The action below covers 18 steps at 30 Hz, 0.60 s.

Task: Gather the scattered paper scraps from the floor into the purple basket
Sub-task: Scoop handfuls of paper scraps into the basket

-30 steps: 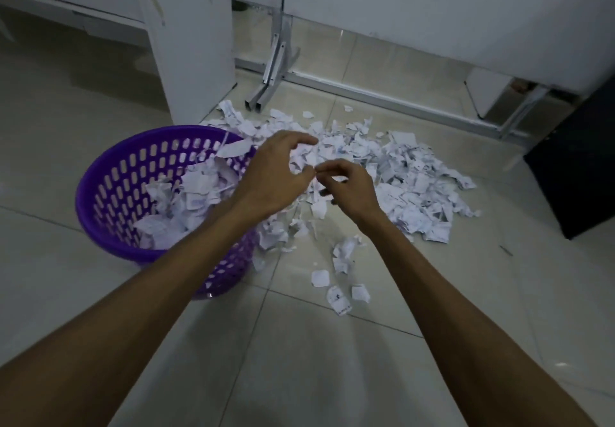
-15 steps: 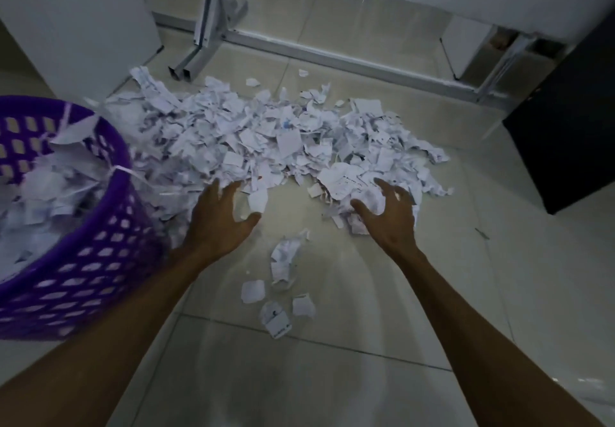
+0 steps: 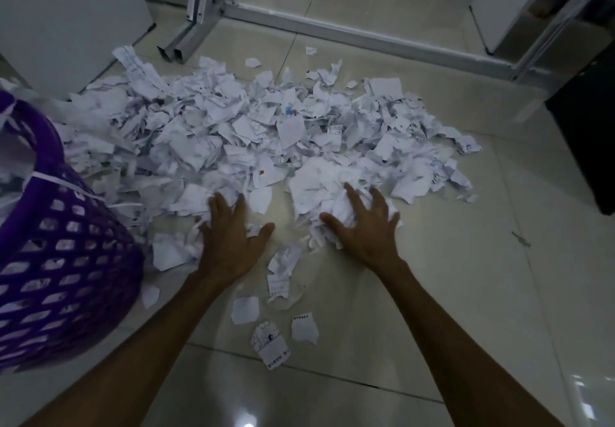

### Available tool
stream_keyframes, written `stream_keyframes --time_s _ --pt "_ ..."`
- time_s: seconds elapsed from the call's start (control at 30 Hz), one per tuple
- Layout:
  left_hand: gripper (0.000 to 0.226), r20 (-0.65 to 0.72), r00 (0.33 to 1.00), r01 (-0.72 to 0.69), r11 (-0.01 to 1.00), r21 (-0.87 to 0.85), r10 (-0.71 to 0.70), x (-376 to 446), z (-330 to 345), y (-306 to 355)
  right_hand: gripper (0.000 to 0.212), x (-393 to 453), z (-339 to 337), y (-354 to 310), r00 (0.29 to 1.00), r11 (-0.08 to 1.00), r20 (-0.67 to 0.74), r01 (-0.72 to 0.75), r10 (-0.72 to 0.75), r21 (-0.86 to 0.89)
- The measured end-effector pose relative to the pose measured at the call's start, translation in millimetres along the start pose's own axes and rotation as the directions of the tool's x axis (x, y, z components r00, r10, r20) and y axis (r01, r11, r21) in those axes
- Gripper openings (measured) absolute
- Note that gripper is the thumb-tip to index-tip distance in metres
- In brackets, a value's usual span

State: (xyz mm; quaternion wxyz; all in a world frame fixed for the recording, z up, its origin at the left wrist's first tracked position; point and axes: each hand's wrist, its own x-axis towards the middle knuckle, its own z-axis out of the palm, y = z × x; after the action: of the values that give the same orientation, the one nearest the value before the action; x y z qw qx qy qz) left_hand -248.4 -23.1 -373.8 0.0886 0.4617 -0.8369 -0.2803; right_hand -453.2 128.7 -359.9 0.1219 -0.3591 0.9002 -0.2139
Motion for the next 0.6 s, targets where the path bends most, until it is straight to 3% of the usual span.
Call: stream_keyframes --time_s 0.13,0.23,0.33,0.4,0.47,0.53,0.6 --pt "0.074 0.048 0.991 -0.123 0.992 -0.027 0.124 -13.9 12.7 22.4 0.085 -23.6 16.7 -19.7 0.997 0.997 -0.025 0.076 -0.077 -0.034" --pt "0.056 -0.053 0.981 -0.191 0.958 -0.215 0.184 -29.2 8.4 26.8 0.087 -44.8 20.7 -27.0 0.997 0.997 0.010 0.071 -0.071 0.003" --pt "0.063 -0.203 0.952 -0.273 0.934 -0.230 0.228 -41.0 -6.3 24.0 0.083 -68.6 19.1 -34.1 0.988 0.983 0.054 0.136 -0.143 0.119" --pt "0.074 -0.225 0.935 -0.323 0.923 -0.208 0.276 -44.4 -15.3 23.0 0.068 -80.1 10.7 -35.8 0.977 0.944 -0.024 0.211 -0.212 0.253" --pt "0.093 -0.105 0.964 -0.264 0.934 -0.240 0.246 -46.4 -21.3 23.7 0.052 -86.5 1.8 -31.5 0.961 0.905 -0.188 0.258 -0.203 0.339" --pt "0.114 0.056 0.984 -0.153 0.957 -0.247 0.172 -46.3 -20.3 27.5 0.048 -89.2 -2.7 -22.4 0.951 0.908 -0.296 0.198 -0.087 0.368" --pt "0.131 0.160 0.981 -0.076 0.972 -0.220 0.113 -45.3 -16.7 34.4 0.054 -91.3 -2.7 -16.8 0.971 0.929 -0.232 0.037 0.054 0.369"
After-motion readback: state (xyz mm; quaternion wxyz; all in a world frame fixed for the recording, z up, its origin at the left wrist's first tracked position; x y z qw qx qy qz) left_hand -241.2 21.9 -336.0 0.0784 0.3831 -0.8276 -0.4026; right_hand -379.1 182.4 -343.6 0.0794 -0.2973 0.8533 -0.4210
